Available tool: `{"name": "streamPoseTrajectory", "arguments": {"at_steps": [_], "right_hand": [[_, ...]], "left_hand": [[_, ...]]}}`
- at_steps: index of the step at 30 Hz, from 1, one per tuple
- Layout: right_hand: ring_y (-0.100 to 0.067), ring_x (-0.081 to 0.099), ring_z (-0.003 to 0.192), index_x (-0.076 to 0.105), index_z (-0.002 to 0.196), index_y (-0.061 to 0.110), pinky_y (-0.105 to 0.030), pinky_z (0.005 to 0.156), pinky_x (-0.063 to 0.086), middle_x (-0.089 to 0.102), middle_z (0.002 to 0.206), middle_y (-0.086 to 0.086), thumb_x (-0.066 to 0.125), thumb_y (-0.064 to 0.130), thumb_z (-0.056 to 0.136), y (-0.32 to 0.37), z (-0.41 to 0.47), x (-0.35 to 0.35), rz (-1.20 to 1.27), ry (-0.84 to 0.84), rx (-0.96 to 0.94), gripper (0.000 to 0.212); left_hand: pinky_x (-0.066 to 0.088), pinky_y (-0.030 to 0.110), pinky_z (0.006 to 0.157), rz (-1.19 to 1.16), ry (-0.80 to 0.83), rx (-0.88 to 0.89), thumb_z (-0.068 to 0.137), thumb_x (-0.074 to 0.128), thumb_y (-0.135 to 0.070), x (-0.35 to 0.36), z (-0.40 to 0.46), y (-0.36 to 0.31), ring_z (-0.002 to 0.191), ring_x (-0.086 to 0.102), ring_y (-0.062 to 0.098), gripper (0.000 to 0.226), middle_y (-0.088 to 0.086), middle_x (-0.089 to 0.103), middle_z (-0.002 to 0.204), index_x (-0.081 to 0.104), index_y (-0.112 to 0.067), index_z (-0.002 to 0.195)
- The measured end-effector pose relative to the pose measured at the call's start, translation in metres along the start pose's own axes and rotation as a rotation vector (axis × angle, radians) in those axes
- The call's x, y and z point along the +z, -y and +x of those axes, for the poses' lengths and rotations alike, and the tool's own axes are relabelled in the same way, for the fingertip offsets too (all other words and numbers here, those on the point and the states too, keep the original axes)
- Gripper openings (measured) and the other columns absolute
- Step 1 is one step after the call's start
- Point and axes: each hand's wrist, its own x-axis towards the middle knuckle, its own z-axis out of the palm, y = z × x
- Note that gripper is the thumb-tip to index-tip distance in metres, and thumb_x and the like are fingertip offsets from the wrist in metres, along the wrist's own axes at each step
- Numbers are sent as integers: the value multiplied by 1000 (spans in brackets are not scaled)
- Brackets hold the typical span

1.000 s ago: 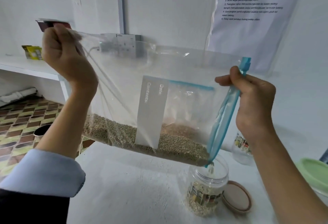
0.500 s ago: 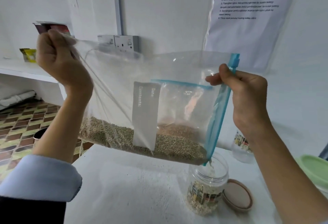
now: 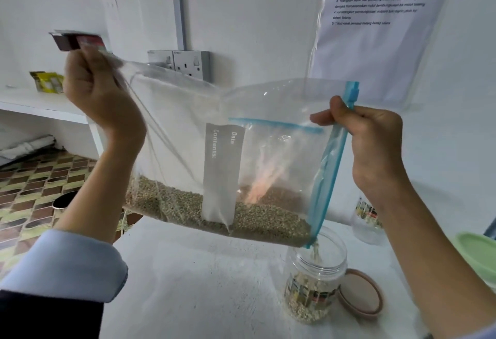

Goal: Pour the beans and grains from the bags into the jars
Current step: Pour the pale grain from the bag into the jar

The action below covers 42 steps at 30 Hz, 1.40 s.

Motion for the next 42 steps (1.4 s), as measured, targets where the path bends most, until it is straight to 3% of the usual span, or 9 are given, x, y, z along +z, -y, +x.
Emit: {"name": "streamPoseTrajectory", "arguments": {"at_steps": [2,3,6,9,12,15,26,35,42], "right_hand": [[2,63,68,71,69,15,-5,72,43,71,64,11,62,23,91,-1,1,-1,24,-43,-15,25],[2,63,70,72,69,15,-5,73,43,71,64,11,62,23,91,0,2,-2,16,-30,-23,25],[4,62,71,73,69,16,-2,72,40,71,65,12,63,24,90,1,1,0,-20,30,-28,24],[3,61,73,73,69,18,-5,74,42,72,67,12,63,25,90,0,0,-2,18,-45,-58,25],[2,62,72,73,69,17,-5,76,43,71,66,12,64,23,90,0,-3,-1,-3,1,-55,23],[0,60,72,73,67,19,-9,77,43,71,65,11,64,24,90,-1,-4,-2,35,-79,-85,25],[2,63,70,72,71,17,-4,71,42,70,64,15,63,25,89,1,-10,-2,-3,-26,-85,22],[2,63,70,72,72,14,-5,71,43,71,65,14,62,22,90,1,-6,-5,36,-54,-70,22],[2,64,72,72,73,14,-5,73,42,72,66,12,63,23,90,0,-1,-5,16,-1,-56,22]], "left_hand": [[26,17,54,13,57,2,94,42,-3,5,3,-3,50,29,-3,44,-21,37,47,37,-28,59],[28,21,53,49,-24,27,94,43,-5,8,2,-6,50,30,-2,44,-21,39,47,38,-29,58],[28,40,49,80,-14,13,92,48,-16,2,8,-2,49,31,15,43,-15,44,50,51,-34,52],[27,29,50,40,-38,8,92,45,-10,6,11,-1,49,31,6,51,-19,42,47,53,-37,49],[23,33,49,62,-16,24,92,46,-12,9,8,-3,49,30,9,49,-18,42,48,53,-36,51],[25,26,50,56,-33,16,93,45,-7,8,9,-5,48,32,7,48,-18,43,49,48,-35,54],[26,38,52,53,-30,20,92,48,-15,10,12,-11,52,33,16,44,-16,44,50,52,-34,52],[27,13,54,-18,9,36,93,40,4,17,6,-14,49,33,-5,46,-23,42,46,40,-27,59],[26,23,53,9,-24,26,92,44,-1,14,11,-15,49,33,5,52,-18,44,48,50,-34,52]]}}
